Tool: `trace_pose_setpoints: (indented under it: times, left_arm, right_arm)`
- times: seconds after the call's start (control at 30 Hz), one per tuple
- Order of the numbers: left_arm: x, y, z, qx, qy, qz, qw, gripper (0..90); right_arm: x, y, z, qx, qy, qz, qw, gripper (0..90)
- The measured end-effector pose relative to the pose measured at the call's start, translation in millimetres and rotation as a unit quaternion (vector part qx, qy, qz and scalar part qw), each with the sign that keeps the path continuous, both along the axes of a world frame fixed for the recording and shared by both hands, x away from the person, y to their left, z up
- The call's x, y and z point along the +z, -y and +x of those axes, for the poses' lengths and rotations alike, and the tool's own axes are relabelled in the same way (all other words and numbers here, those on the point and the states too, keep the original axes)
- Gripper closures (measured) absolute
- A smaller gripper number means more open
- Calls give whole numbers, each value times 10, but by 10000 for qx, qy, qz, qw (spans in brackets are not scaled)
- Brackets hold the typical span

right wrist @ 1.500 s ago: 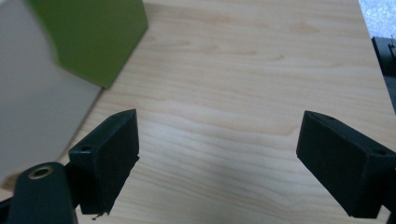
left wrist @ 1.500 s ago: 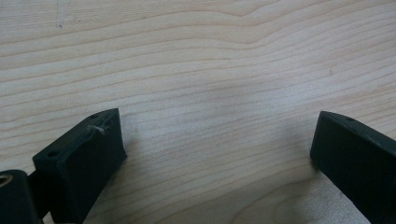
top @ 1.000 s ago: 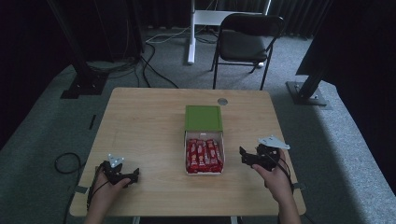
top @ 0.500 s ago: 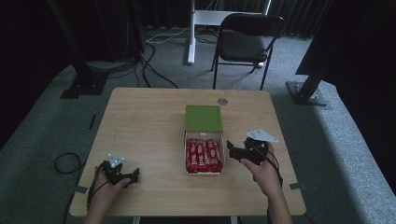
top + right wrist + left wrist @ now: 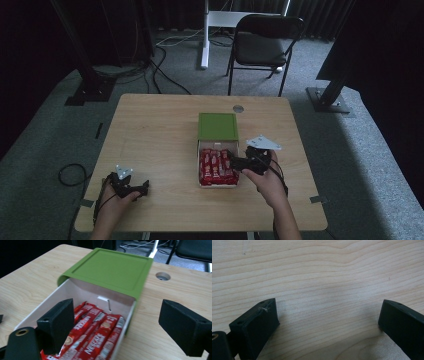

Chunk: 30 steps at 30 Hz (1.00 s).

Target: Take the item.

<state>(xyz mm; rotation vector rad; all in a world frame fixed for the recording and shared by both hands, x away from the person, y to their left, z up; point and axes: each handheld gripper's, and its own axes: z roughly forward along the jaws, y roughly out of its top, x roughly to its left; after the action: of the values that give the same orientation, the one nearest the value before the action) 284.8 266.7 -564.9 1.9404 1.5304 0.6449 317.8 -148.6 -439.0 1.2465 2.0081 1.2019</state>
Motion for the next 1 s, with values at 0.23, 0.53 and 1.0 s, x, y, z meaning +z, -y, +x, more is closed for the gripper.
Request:
trace_pose_setpoints:
  times: [0.23, 0.53, 1.0]
  left_arm:
    - [0, 0, -1, 0, -6, -2, 10000, 32]
    - [0, 0, -1, -1, -5, -2, 10000, 32]
    - [0, 0, -1, -4, -2, 1, 10000, 32]
  right_arm:
    - [2, -178, -8, 186, 6, -27, 9998, 131]
    - [-81, -405, -9, 441, -82, -82, 9990, 133]
    - [-285, -597, -20, 627, -375, -163, 9972, 165]
